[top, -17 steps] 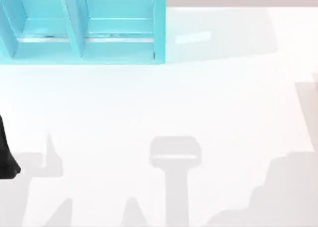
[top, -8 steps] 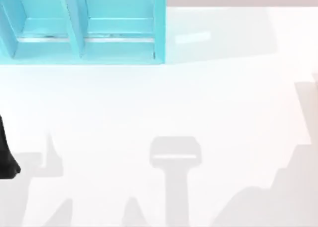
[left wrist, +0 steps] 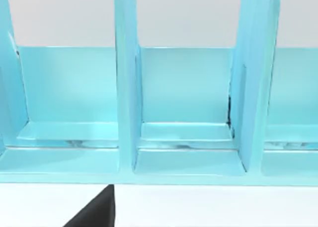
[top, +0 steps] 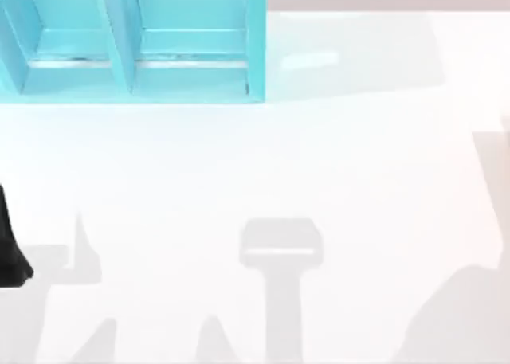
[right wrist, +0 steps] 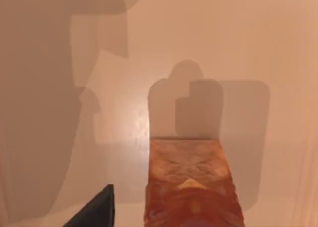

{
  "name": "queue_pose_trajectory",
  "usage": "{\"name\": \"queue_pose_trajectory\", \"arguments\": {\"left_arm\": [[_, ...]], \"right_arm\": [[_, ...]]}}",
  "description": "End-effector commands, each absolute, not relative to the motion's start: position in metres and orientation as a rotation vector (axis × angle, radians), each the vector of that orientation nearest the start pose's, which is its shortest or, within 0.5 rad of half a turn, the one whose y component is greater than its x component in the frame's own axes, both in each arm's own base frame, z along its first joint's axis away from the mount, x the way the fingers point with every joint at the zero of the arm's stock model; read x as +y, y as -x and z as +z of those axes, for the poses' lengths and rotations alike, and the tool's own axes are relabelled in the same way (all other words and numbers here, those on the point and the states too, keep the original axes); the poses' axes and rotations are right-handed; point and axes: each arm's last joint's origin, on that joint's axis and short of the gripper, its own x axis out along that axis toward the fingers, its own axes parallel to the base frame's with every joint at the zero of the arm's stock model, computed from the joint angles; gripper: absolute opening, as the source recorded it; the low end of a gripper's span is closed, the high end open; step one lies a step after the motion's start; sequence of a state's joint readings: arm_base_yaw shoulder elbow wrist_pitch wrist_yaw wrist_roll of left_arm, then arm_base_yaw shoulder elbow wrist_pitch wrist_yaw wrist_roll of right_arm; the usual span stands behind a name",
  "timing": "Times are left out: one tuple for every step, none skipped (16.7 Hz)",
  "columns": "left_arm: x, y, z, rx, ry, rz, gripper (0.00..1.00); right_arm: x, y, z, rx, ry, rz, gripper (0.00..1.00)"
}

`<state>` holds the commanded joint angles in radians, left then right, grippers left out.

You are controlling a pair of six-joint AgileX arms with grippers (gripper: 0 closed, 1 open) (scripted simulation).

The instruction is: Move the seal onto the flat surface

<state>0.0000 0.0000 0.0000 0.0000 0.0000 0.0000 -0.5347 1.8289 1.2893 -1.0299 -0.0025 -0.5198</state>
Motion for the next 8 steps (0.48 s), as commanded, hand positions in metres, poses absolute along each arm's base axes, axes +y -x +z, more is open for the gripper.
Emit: {"name": "queue_pose_trajectory", "arguments": {"left_arm": [[-0.001,-0.106,0.160,0.000,0.000,0.000,1.00],[-0.001,-0.106,0.160,0.000,0.000,0.000,1.00],[-0.001,-0.106,0.160,0.000,0.000,0.000,1.00],[-0.001,-0.106,0.160,0.000,0.000,0.000,1.00],[-0.001,-0.106,0.160,0.000,0.000,0.000,1.00],[-0.001,-0.106,0.160,0.000,0.000,0.000,1.00],[-0.001,-0.106,0.160,0.000,0.000,0.000,1.00],[-0.001,-0.106,0.160,0.000,0.000,0.000,1.00]], "right_arm": [[-0.168,-0.290,0.172,1.568,-0.010,-0.007,1.00],[-0.166,-0.289,0.164,1.568,-0.010,-0.007,1.00],[-0.163,-0.287,0.156,1.569,-0.011,-0.007,1.00],[-0.159,-0.283,0.150,1.569,-0.010,-0.007,1.00],[-0.155,-0.278,0.145,1.570,-0.010,-0.006,1.00],[-0.151,-0.274,0.140,1.570,-0.010,-0.006,1.00],[-0.148,-0.270,0.136,1.571,-0.010,-0.006,1.00],[-0.147,-0.268,0.134,1.571,-0.011,-0.007,1.00]]}}
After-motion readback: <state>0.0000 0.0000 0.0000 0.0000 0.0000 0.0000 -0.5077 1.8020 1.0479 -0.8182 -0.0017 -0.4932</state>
